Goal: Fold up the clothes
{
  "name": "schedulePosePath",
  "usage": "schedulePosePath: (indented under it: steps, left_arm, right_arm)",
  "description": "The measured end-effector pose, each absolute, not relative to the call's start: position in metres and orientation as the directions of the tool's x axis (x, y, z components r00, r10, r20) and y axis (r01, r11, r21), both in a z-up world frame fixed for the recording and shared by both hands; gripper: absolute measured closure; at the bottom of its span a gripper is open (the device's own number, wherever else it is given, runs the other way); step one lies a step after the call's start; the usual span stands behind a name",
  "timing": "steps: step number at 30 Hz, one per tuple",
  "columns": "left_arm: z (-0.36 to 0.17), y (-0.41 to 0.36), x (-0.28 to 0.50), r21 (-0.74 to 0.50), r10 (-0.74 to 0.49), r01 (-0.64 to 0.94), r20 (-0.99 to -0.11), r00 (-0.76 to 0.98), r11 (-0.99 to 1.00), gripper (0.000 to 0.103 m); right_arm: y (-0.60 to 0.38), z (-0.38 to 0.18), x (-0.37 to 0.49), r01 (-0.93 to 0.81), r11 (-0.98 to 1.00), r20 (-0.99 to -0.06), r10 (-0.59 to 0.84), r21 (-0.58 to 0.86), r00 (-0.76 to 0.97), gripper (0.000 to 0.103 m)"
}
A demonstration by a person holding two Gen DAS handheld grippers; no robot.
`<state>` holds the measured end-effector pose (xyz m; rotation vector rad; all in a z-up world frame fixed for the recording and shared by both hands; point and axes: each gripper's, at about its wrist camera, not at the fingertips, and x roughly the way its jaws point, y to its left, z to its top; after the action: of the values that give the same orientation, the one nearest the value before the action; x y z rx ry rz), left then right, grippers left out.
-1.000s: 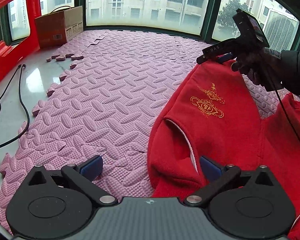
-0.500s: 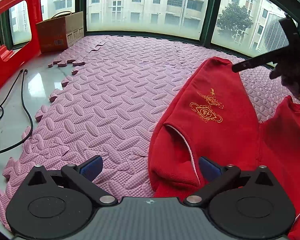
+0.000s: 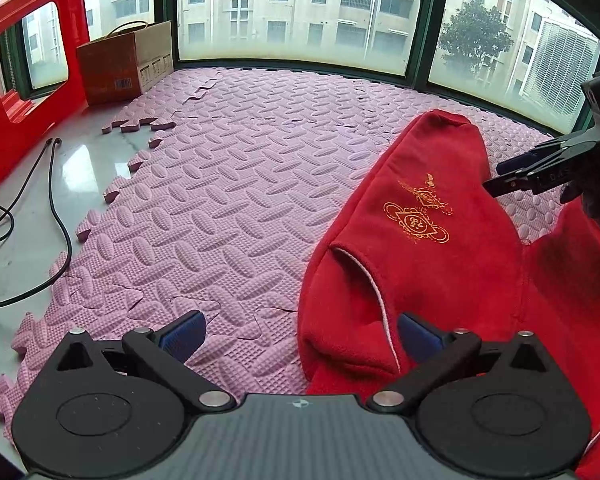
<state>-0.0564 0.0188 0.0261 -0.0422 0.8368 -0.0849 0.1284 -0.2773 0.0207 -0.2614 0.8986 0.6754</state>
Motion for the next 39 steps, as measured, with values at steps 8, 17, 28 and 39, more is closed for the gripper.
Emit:
schedulePosePath:
  steps: [8, 17, 28, 39]
  left_arm:
    - [0.024, 0.019, -0.055, -0.068, -0.090, 0.059, -0.747, 0.658, 0.996, 0.000]
    - [0.038, 0.019, -0.054, -0.056, -0.086, 0.066, -0.723, 0.686, 0.996, 0.000]
    - [0.076, -0.030, 0.021, 0.019, -0.155, 0.217, -0.640, 0.753, 0.976, 0.000]
    - [0.048, -0.103, 0.132, 0.059, -0.206, 0.355, -0.723, 0.659, 0.933, 0.000]
  right_arm:
    - [-0.266, 0.013, 0.138, -0.667, 0.743, -0.791, 0.442, 0.059, 0.422, 0.025]
    - [-0.257, 0.018, 0.141, -0.703, 0.711, -0.803, 0.419, 0.000, 0.424, 0.026]
    - [-0.261, 0.019, 0.139, -0.685, 0.728, -0.790, 0.430, 0.018, 0.436, 0.026]
    - [-0.265, 0.017, 0.130, -0.706, 0.708, -0.784, 0.440, 0.003, 0.438, 0.025]
